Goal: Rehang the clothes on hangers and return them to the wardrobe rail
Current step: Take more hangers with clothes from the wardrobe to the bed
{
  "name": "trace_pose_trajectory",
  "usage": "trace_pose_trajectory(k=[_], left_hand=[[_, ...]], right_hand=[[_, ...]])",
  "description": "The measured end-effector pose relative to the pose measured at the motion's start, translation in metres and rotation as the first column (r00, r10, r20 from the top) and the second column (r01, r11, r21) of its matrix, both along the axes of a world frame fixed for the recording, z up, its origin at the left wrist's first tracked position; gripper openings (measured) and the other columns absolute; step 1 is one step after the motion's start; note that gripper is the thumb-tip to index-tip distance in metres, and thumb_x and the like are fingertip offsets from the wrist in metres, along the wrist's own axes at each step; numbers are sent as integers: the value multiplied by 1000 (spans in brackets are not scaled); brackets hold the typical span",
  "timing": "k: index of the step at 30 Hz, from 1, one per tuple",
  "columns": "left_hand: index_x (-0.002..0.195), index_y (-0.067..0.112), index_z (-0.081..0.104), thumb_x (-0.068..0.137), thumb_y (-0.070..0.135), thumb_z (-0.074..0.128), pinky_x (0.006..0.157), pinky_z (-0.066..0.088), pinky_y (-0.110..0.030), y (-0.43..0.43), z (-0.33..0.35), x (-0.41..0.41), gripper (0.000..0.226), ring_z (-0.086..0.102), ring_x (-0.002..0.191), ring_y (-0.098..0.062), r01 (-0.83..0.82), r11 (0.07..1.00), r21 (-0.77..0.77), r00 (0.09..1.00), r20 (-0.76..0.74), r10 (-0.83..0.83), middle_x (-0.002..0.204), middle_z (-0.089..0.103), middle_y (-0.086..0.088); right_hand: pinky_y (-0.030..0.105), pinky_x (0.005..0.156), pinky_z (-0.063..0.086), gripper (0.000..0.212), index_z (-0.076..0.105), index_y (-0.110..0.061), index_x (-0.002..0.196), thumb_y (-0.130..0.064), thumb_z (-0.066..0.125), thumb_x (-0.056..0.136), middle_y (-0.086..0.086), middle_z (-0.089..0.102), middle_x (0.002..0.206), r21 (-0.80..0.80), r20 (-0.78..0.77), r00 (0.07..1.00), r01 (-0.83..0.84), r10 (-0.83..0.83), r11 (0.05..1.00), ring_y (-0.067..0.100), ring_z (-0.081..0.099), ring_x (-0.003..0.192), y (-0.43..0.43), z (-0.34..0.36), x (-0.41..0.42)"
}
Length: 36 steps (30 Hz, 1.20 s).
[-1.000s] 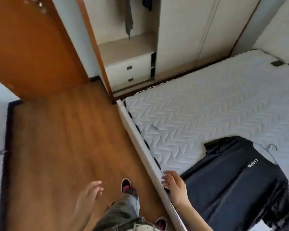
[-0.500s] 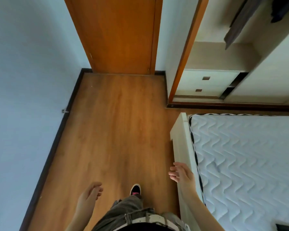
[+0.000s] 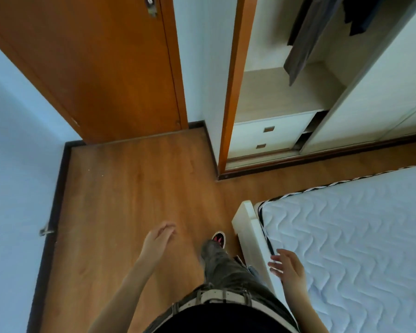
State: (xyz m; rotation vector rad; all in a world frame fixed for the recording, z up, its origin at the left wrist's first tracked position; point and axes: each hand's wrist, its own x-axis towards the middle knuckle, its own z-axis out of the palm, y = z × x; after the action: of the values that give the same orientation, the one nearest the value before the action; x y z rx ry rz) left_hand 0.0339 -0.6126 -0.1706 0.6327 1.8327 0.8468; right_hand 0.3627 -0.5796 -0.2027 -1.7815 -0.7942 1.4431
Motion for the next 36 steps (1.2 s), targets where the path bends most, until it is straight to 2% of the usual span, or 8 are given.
trace_pose_trajectory(k=[6,16,19,22,24,27,32,36], left_hand=[[99,11,68,101,17,47,75,51,-28,121,-5,-28,22,66,91,-24,-53,994,-98,996,61,59,100,69,-11],[95,8,65,103,19,43,80,47,-38,288,-17,-93,26,63,86,-32,-21,985,-170,1000,2,22,100,66,-21],[103,9,67,101,22,46,79,49,-34,370,-24,-89,25,64,91,-29,80,983,-168,997,18,-78,103,67,-16],[100,20,67,101,21,46,86,51,-35,461,-17,-63,21,63,96,-22,297,948,-113,955,12,-297,105,66,-8],[102,25,66,101,21,44,94,50,-35,515,0,-36,23,63,100,-15,505,861,-64,862,-17,-507,105,67,0],[109,23,65,102,24,43,91,50,-27,587,21,3,24,64,99,-9,681,732,-22,729,-68,-681,103,68,5],[96,27,69,98,24,49,86,53,-30,676,29,68,20,67,92,-13,749,659,76,663,-56,-747,93,71,0],[84,31,71,90,31,53,82,52,-24,732,23,122,19,68,87,-16,710,696,103,702,-38,-711,88,72,-3]], right_hand=[[26,67,55,20,62,-4,103,-5,43,99,20,66,93,100,-33,997,-64,68,993,28,65,80,172,23,-44],[34,77,57,22,65,-5,105,-7,43,100,16,69,88,204,-55,997,-34,46,978,27,68,81,376,44,-80],[29,69,55,23,65,-5,102,-6,43,100,15,68,84,166,-49,998,48,-41,985,25,66,77,415,31,-75],[34,69,55,23,66,-7,100,-6,43,99,16,69,84,143,-23,989,147,-145,979,27,66,78,447,24,-61],[34,68,55,23,66,-5,99,-4,43,99,16,70,83,130,-11,975,221,-221,967,28,67,77,464,25,-51],[27,65,56,22,65,-3,97,-3,43,98,13,69,79,134,13,949,309,-314,942,26,67,76,485,29,-33],[28,63,55,22,65,-5,93,-2,44,98,15,66,78,104,16,904,424,-428,900,26,64,72,517,25,13],[32,64,55,23,66,-5,90,-3,45,98,18,68,77,75,19,894,446,-448,892,26,65,69,556,19,65]])
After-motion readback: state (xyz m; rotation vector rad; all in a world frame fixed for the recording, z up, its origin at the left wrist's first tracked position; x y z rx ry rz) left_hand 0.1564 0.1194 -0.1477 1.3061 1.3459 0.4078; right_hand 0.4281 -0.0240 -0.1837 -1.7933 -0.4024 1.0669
